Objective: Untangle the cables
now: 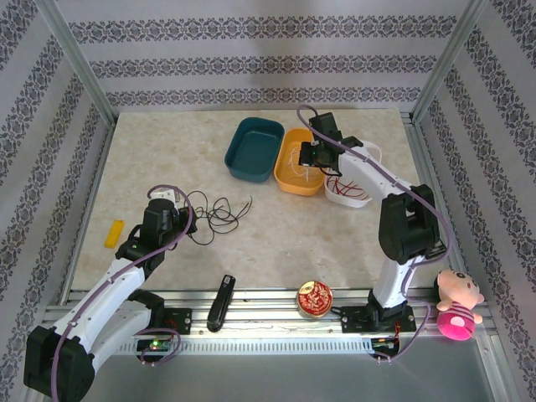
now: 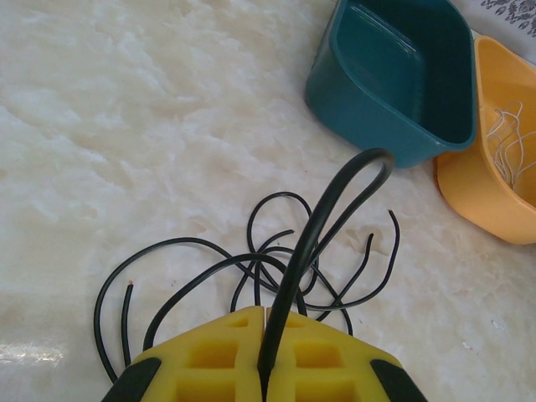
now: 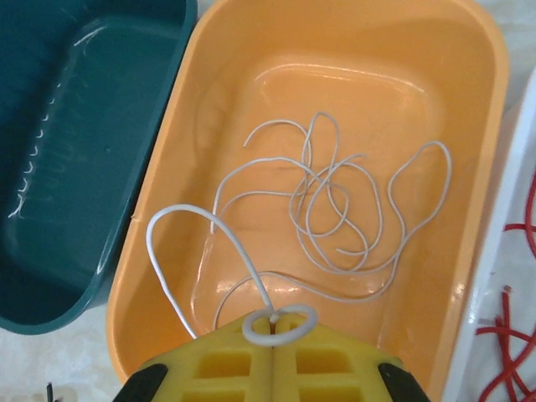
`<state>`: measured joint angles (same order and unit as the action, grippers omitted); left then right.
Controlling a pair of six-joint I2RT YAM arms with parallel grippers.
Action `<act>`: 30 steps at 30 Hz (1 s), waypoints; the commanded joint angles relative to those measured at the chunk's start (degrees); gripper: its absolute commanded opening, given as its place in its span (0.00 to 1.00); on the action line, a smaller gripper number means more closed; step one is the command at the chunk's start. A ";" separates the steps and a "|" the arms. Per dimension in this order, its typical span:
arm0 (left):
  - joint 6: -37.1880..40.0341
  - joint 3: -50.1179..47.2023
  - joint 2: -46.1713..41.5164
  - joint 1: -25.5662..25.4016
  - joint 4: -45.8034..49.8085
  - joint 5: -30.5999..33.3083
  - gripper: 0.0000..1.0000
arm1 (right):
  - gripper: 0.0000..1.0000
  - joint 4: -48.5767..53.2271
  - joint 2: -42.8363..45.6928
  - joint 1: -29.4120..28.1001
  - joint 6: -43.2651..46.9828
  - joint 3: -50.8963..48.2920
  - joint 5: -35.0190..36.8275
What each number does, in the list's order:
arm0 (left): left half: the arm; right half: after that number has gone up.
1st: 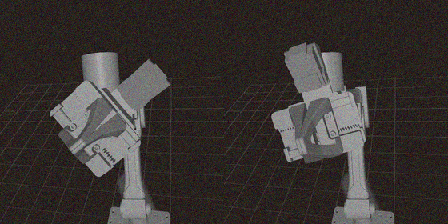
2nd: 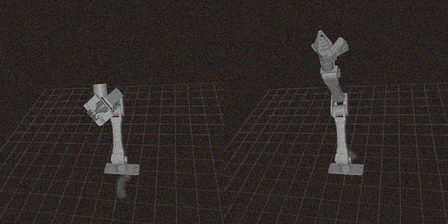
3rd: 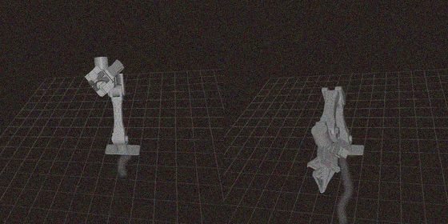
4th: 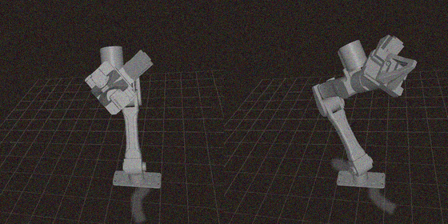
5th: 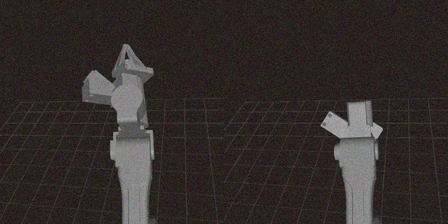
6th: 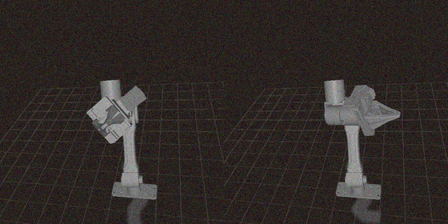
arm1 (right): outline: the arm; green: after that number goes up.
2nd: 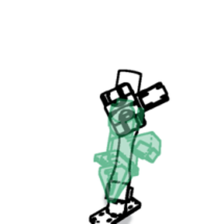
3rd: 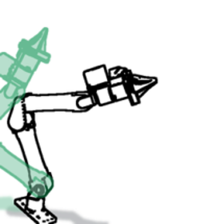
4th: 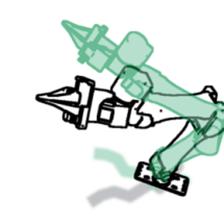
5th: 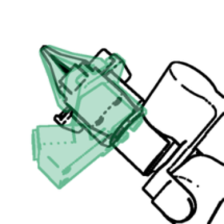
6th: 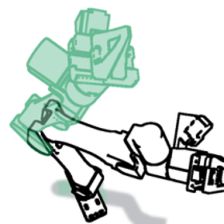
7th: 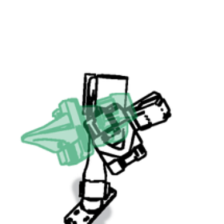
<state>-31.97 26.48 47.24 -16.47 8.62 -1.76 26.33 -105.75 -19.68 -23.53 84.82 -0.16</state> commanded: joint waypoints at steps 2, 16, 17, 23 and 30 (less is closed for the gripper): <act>0.24 0.39 -0.38 0.53 -0.97 -0.78 0.00 | 0.07 0.52 -3.43 0.57 1.73 3.00 -1.79; 0.41 0.65 -0.40 0.57 -0.76 -0.85 0.00 | 0.31 2.42 -2.82 0.85 3.12 2.90 -0.42; 0.37 0.74 -0.32 0.57 -0.80 -0.94 0.00 | 0.32 2.23 -1.74 0.81 3.14 2.29 -0.36; 0.94 1.46 -0.31 0.58 -0.41 -1.91 0.00 | 0.39 -0.17 5.94 0.79 3.06 -3.43 -0.86; 2.83 4.82 -0.30 0.54 2.04 -4.21 0.00 | 0.57 -3.69 17.13 0.47 1.96 -13.86 -2.88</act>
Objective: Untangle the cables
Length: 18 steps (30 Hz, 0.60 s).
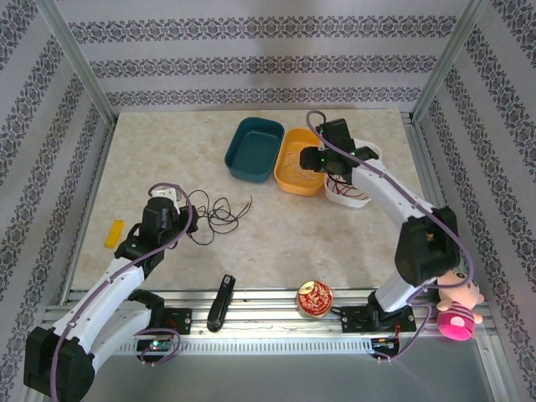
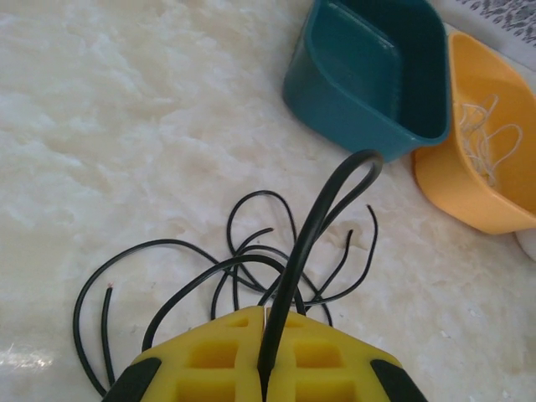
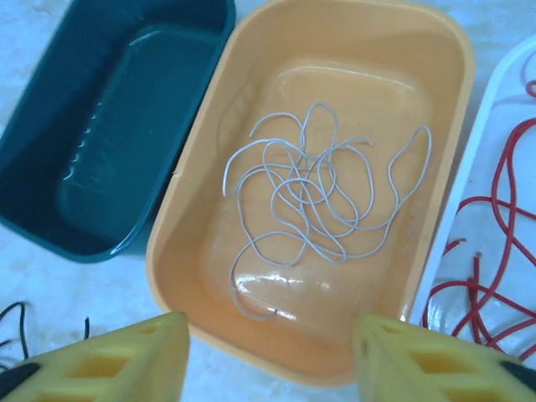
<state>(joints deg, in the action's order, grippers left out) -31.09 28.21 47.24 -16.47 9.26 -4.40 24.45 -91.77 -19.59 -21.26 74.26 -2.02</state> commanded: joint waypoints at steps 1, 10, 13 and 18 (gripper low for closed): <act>2.15 3.67 -0.31 0.58 1.64 -1.95 0.00 | 0.61 -2.03 4.63 0.20 -0.36 -4.69 -1.04; 1.48 10.24 -0.40 0.49 3.78 -6.62 0.00 | 0.98 -4.61 17.41 -1.36 -1.98 -14.75 0.52; 0.54 12.40 -0.31 0.50 3.93 -8.35 0.00 | 0.98 -5.37 20.54 -1.42 -2.54 -17.03 1.62; -0.25 15.83 0.50 0.59 3.08 -10.48 0.00 | 0.98 -5.98 23.83 -1.46 -3.13 -19.09 2.66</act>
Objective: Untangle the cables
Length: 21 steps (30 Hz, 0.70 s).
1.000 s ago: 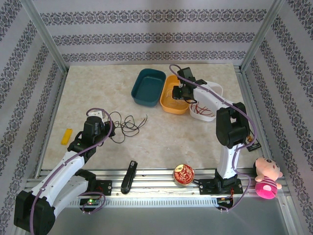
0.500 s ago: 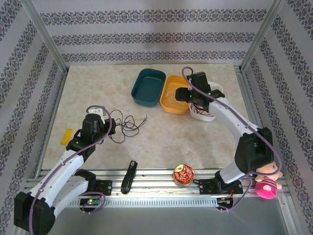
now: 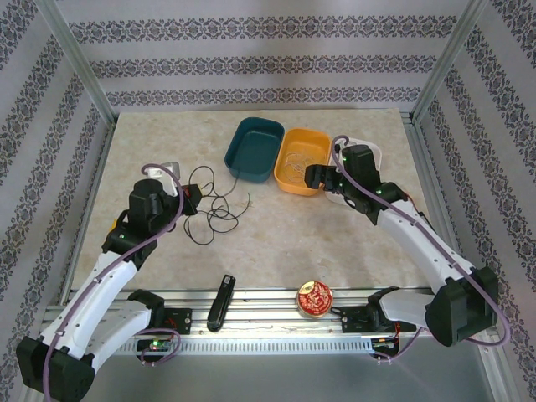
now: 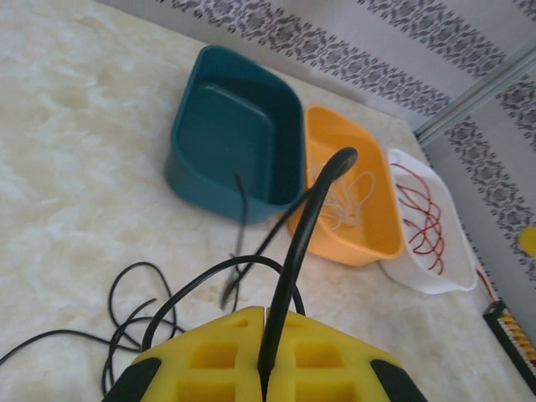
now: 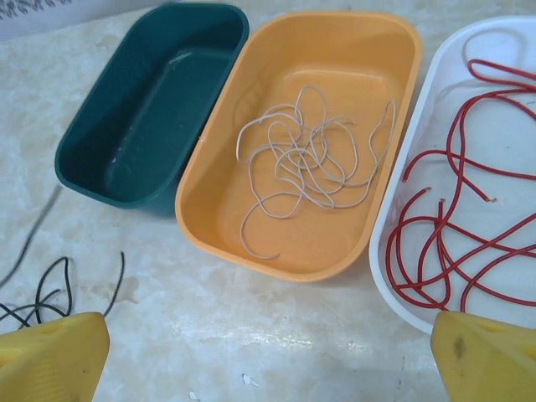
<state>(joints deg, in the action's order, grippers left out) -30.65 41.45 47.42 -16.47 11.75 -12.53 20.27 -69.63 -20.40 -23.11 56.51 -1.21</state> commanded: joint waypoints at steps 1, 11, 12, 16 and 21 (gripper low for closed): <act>-0.48 3.49 0.69 0.53 0.32 -2.47 0.00 | 0.98 -1.96 2.14 -0.67 -1.28 -1.66 1.89; 1.58 11.05 8.82 0.59 -4.95 -1.29 0.00 | 0.98 -2.62 7.03 -0.60 -3.34 -4.24 3.26; 1.92 11.93 10.20 0.59 -5.78 -1.41 0.00 | 0.98 -2.33 7.41 -0.67 -3.59 -4.33 3.32; 3.12 15.55 15.80 0.55 -8.69 -2.13 0.00 | 0.98 -1.93 9.14 -0.78 -4.40 -4.95 3.49; 3.58 19.40 23.61 0.58 -13.04 -1.75 0.00 | 0.98 -2.03 11.14 -0.99 -5.88 -6.05 3.65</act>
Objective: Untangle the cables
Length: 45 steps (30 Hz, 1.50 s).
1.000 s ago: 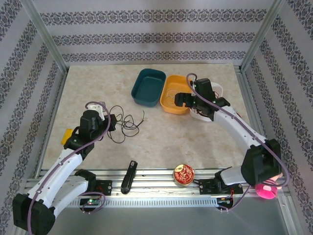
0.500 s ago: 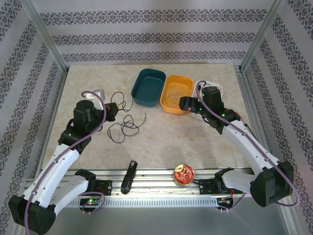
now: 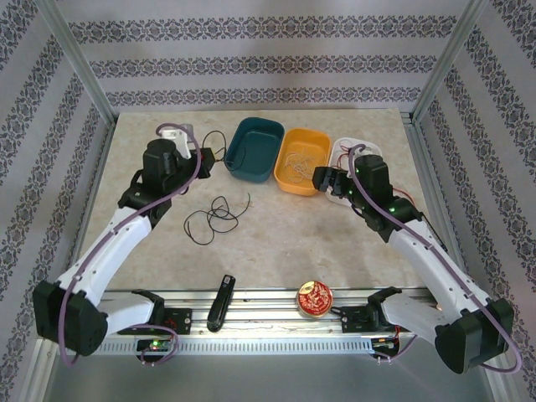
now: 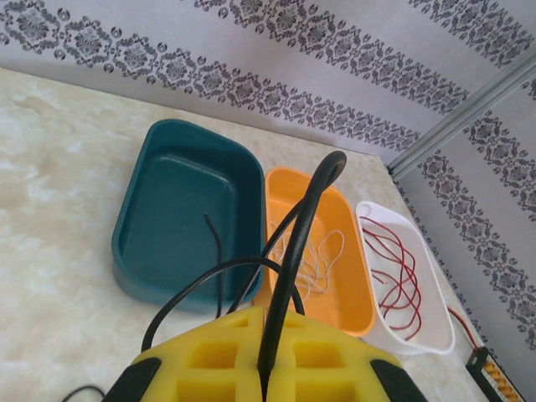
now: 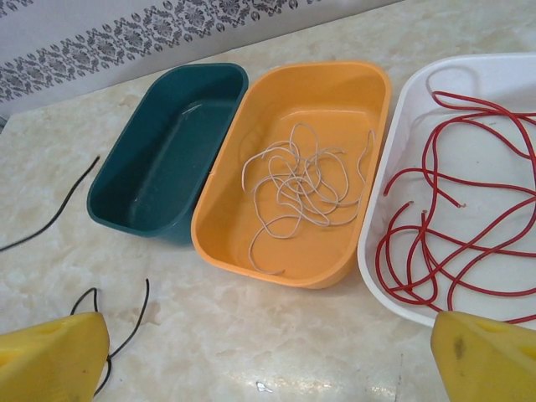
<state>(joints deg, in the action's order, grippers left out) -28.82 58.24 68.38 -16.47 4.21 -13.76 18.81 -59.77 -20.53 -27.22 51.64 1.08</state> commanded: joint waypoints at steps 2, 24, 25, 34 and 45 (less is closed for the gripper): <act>1.75 3.86 5.60 0.55 -7.25 0.17 0.00 | 0.98 -0.29 1.72 -0.91 -2.13 -1.36 1.42; 4.46 23.84 39.87 0.54 -10.71 -1.94 0.00 | 0.98 5.71 8.62 -0.30 -4.83 -2.78 7.98; 4.53 24.96 41.22 0.56 -9.43 -1.90 0.00 | 0.98 5.82 8.54 -0.30 -4.92 -2.55 7.97; 5.40 30.73 48.72 0.24 -3.85 -2.64 0.15 | 0.98 6.24 7.17 -0.21 -5.13 -0.87 7.60; 6.84 32.71 49.31 -0.11 -0.24 -1.53 0.39 | 0.98 5.97 5.90 -0.23 -5.65 -0.79 7.20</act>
<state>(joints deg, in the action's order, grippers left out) -23.24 88.68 117.49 -16.49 1.72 -15.40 24.64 -53.47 -21.12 -31.83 49.50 7.70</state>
